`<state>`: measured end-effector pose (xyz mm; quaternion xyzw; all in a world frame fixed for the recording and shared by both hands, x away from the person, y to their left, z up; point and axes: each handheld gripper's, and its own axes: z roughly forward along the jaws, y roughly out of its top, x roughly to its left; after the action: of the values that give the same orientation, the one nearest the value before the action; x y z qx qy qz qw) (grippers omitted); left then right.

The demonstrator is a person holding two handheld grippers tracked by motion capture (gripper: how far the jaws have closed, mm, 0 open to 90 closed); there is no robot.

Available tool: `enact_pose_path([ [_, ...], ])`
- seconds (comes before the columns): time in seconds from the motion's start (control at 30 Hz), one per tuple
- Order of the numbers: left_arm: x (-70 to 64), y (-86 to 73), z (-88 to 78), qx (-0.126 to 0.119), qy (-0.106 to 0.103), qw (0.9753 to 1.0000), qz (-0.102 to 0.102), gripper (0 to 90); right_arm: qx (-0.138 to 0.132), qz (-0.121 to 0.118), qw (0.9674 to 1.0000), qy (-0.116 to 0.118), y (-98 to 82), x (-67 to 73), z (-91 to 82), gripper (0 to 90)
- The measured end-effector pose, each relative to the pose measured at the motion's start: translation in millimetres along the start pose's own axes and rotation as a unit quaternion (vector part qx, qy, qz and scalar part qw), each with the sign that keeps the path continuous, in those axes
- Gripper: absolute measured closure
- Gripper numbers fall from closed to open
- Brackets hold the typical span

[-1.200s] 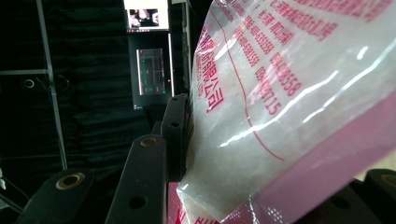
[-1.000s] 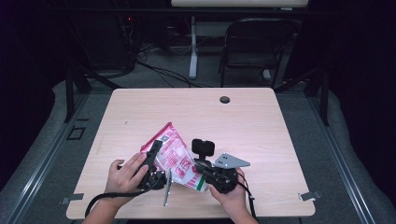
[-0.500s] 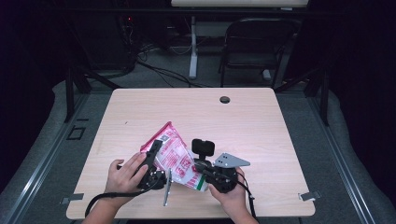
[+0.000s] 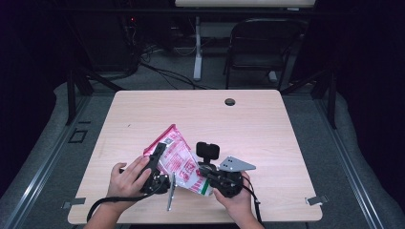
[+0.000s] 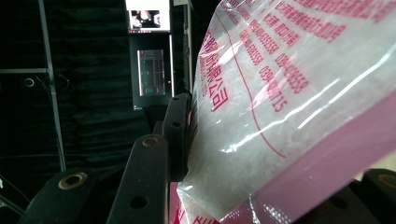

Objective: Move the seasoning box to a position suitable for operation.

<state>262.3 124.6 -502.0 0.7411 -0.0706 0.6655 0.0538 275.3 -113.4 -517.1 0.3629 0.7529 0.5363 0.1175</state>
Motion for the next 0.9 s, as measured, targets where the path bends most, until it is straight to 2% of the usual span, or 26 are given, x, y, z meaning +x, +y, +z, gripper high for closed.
enact_pose_path([
  [0.67, 0.2, 2.0, -1.8, -0.007, 0.008, 0.9999, 0.005, 68.2, 0.003, -0.002, 1.0, 0.002, -2.5, 1.0, 0.9, 90.0],
  [0.7, 1.0, 2.7, -2.1, -0.008, 0.014, 0.9998, 0.011, 68.2, 0.008, -0.004, 1.0, 0.001, -2.5, 0.8, 0.6, 90.0],
  [0.9, 0.0, 3.5, -2.7, -0.007, 0.009, 0.9999, 0.008, 68.2, 0.012, -0.006, 0.9999, -0.001, -3.6, 1.3, 1.3, 90.0],
])
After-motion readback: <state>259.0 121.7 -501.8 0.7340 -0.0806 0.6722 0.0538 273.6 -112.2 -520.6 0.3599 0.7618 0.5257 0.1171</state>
